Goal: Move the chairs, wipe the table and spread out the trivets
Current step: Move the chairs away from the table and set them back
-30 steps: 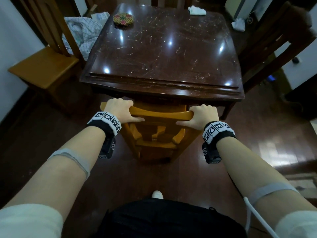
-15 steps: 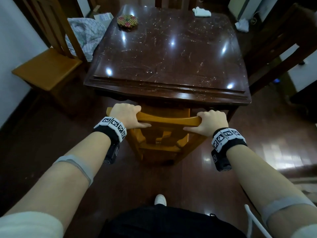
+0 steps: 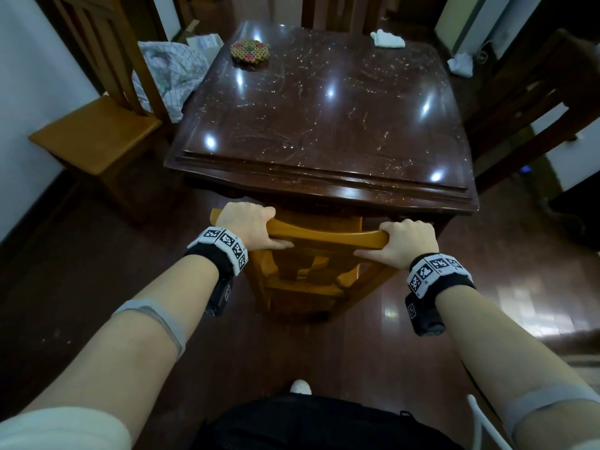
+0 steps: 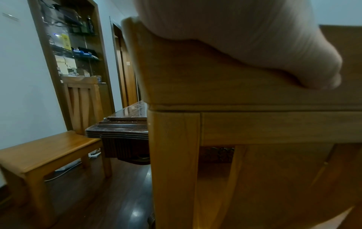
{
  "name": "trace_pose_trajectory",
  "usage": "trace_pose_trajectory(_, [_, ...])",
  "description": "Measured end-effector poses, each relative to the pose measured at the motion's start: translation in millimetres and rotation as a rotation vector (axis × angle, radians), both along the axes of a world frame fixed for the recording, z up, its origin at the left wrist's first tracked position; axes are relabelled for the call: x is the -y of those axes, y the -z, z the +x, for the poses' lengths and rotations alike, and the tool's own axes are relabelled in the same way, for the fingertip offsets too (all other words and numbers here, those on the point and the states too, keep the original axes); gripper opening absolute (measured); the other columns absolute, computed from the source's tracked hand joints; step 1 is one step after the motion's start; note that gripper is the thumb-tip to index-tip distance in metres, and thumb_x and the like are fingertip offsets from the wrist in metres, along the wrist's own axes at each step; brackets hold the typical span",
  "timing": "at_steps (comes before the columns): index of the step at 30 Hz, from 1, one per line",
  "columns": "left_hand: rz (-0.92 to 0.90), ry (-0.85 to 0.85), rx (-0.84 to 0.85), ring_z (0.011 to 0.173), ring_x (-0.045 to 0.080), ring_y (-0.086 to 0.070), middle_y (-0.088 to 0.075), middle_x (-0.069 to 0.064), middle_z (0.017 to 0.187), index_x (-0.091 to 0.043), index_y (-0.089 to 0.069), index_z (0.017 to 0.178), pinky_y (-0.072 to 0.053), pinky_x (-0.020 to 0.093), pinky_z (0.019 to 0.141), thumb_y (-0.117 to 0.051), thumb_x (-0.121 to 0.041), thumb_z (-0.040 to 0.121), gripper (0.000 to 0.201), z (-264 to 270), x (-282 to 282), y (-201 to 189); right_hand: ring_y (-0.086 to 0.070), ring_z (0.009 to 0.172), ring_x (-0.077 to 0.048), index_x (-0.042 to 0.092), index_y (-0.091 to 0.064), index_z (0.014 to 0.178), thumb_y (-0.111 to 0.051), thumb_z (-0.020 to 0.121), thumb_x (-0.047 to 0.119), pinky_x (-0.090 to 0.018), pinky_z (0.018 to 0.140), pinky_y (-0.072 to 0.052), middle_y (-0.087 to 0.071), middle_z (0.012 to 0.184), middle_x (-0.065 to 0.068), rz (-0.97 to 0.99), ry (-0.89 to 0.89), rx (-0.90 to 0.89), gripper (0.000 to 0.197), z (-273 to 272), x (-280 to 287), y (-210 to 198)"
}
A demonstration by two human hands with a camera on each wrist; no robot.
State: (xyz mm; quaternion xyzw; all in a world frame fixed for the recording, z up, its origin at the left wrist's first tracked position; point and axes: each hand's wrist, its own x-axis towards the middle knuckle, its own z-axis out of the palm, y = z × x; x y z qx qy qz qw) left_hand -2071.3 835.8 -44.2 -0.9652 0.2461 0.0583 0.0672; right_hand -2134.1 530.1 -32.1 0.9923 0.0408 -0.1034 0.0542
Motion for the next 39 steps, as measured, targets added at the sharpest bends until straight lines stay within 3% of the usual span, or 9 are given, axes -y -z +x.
trace_pose_trajectory(10, [-0.023,-0.035,-0.032,0.070,0.010,-0.056,-0.056,-0.009,0.078,-0.028,-0.049,0.083,-0.043,0.026,0.062,-0.037,-0.089,0.069,0.064,-4.8,-0.7,-4.9,-0.051,0.056,-0.003,0.029,-0.056,0.084,-0.034,0.069,0.090,-0.019,0.051,-0.033,-0.052,0.062,0.013,0.038,-0.015,-0.002,0.067,-2.1,-0.8,-0.4])
trace_pose_trajectory(13, [-0.097,-0.008,-0.057,0.083,0.010,-0.054,-0.057,-0.012,0.088,-0.030,-0.054,0.091,-0.042,0.028,0.072,-0.038,-0.085,0.073,0.061,-4.4,-5.5,-3.7,-0.053,0.061,-0.003,0.031,-0.055,0.085,-0.039,0.069,0.089,-0.020,0.055,-0.038,-0.054,0.067,0.014,0.070,0.011,-0.055,0.062,0.1,-2.5,-4.1])
trace_pose_trajectory(16, [-0.288,0.034,-0.128,0.099,0.007,-0.051,-0.057,-0.015,0.105,-0.031,-0.058,0.111,-0.039,0.027,0.087,-0.046,-0.073,0.081,0.053,-6.2,-20.0,-2.3,-0.058,0.078,-0.006,0.032,-0.057,0.100,-0.049,0.071,0.083,-0.025,0.068,-0.045,-0.059,0.086,0.013,0.122,0.062,-0.162,0.060,2.1,-6.0,-9.4])
trace_pose_trajectory(19, [-0.522,0.031,-0.153,0.102,0.000,-0.044,-0.057,-0.015,0.113,-0.029,-0.059,0.118,-0.041,0.025,0.092,-0.051,-0.056,0.090,0.040,-7.8,-42.2,-6.8,-0.057,0.103,-0.013,0.032,-0.046,0.132,-0.055,0.078,0.072,-0.030,0.085,-0.048,-0.056,0.122,0.007,0.192,0.036,-0.294,0.068,9.7,-30.9,-21.2])
trace_pose_trajectory(22, [-0.630,-0.011,-0.069,0.100,-0.001,-0.047,-0.060,-0.015,0.109,-0.027,-0.062,0.112,-0.045,0.027,0.090,-0.051,-0.044,0.093,0.027,-2.9,-74.2,-10.6,-0.053,0.116,-0.014,0.036,-0.034,0.142,-0.053,0.083,0.067,-0.032,0.092,-0.047,-0.051,0.135,0.008,0.220,-0.105,-0.290,0.069,28.1,-85.4,-42.6])
trace_pose_trajectory(25, [-0.664,-0.078,0.013,0.103,0.008,-0.054,-0.064,-0.011,0.106,-0.025,-0.066,0.105,-0.047,0.031,0.090,-0.052,-0.036,0.094,0.021,7.5,-124.5,-15.8,-0.054,0.113,-0.010,0.036,-0.039,0.139,-0.052,0.087,0.062,-0.033,0.095,-0.048,-0.055,0.131,0.010,0.326,-0.235,-0.233,0.060,54.5,-154.3,-61.9])
trace_pose_trajectory(29, [-0.669,-0.219,0.051,0.101,0.011,-0.055,-0.065,-0.009,0.104,-0.024,-0.067,0.105,-0.047,0.032,0.088,-0.051,-0.033,0.095,0.021,16.6,-219.6,-28.1,-0.058,0.107,-0.007,0.035,-0.048,0.131,-0.053,0.092,0.052,-0.032,0.092,-0.051,-0.061,0.121,0.012,0.446,-0.343,-0.205,0.043,85.8,-256.1,-68.0])
trace_pose_trajectory(39, [-0.656,-0.597,-0.015,0.092,0.010,-0.058,-0.062,-0.013,0.099,-0.030,-0.065,0.105,-0.048,0.029,0.077,-0.049,-0.036,0.095,0.020,26.8,-463.5,-9.9,-0.061,0.096,-0.003,0.036,-0.060,0.113,-0.056,0.092,0.042,-0.031,0.091,-0.052,-0.065,0.106,0.013,0.590,-0.423,-0.393,0.022,145.9,-484.2,2.3])
